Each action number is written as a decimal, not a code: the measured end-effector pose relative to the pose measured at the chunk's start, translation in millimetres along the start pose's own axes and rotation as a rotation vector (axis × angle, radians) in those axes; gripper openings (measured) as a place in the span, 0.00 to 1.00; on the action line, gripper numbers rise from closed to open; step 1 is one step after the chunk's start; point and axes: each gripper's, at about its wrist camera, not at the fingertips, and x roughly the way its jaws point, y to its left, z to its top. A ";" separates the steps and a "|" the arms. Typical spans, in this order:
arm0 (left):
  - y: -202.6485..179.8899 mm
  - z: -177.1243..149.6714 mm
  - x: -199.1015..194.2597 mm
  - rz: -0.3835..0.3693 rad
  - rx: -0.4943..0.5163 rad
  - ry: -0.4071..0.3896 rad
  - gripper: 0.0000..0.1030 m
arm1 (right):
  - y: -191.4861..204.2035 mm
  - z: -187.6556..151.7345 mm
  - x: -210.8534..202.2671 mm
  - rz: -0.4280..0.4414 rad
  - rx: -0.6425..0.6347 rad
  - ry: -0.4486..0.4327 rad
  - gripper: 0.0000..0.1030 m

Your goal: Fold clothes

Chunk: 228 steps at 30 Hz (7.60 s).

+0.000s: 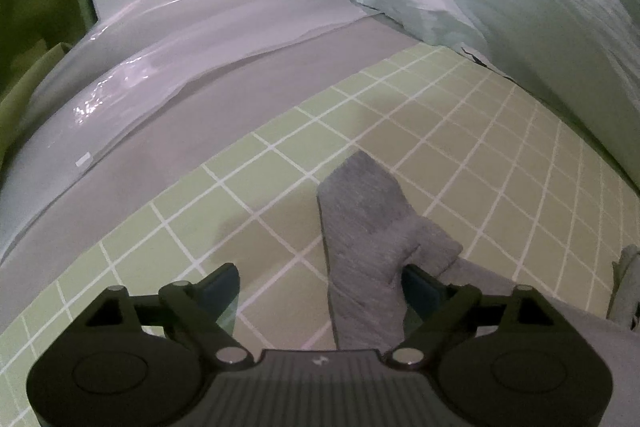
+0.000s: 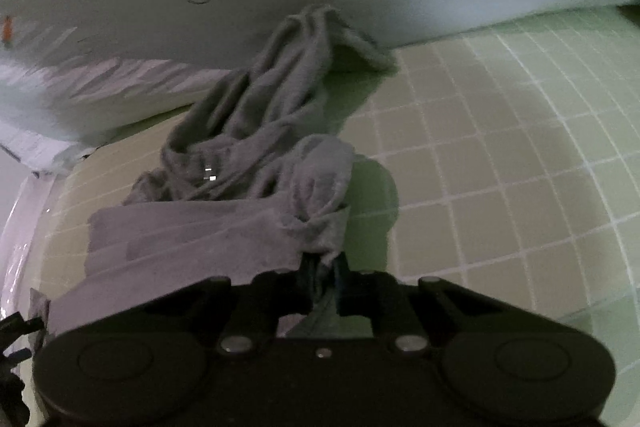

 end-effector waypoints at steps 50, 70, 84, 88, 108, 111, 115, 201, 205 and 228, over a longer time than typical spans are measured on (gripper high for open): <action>-130.5 -58.1 -114.9 -0.277 0.401 0.078 0.87 | 38.7 -37.3 -48.6 -0.021 -0.242 -0.152 0.83; -118.6 -39.7 -87.6 -0.296 0.454 0.090 0.87 | 80.5 -28.9 -41.7 0.025 -0.188 -0.167 0.09; -157.1 -43.5 -85.3 -0.301 0.463 0.145 0.90 | -4.1 -20.9 -54.7 -0.225 -0.009 -0.084 0.86; -177.1 -21.1 -84.6 -0.312 0.475 0.100 0.91 | -9.6 6.2 -38.4 -0.234 -0.001 -0.104 0.91; -402.5 45.3 6.1 -0.341 0.757 -0.002 0.93 | -32.4 117.2 61.6 -0.275 0.069 -0.136 0.91; -399.8 52.7 9.3 -0.162 0.761 -0.164 0.93 | -31.4 113.3 63.2 -0.283 0.059 -0.131 0.91; -375.4 74.7 14.1 -0.168 0.624 -0.125 0.93 | -33.0 106.2 60.4 -0.288 0.065 -0.128 0.91; -213.5 -16.8 -102.6 -0.111 0.332 -0.160 1.00 | 39.2 -8.8 -72.2 -0.498 -0.404 -0.344 0.83; -199.7 -33.1 -83.6 -0.100 0.290 0.026 0.99 | 26.8 -27.3 -56.9 -0.423 -0.322 -0.173 0.81; -249.5 -9.5 -68.1 -0.389 0.427 0.040 0.11 | 37.3 36.1 -26.2 -0.080 -0.138 -0.195 0.43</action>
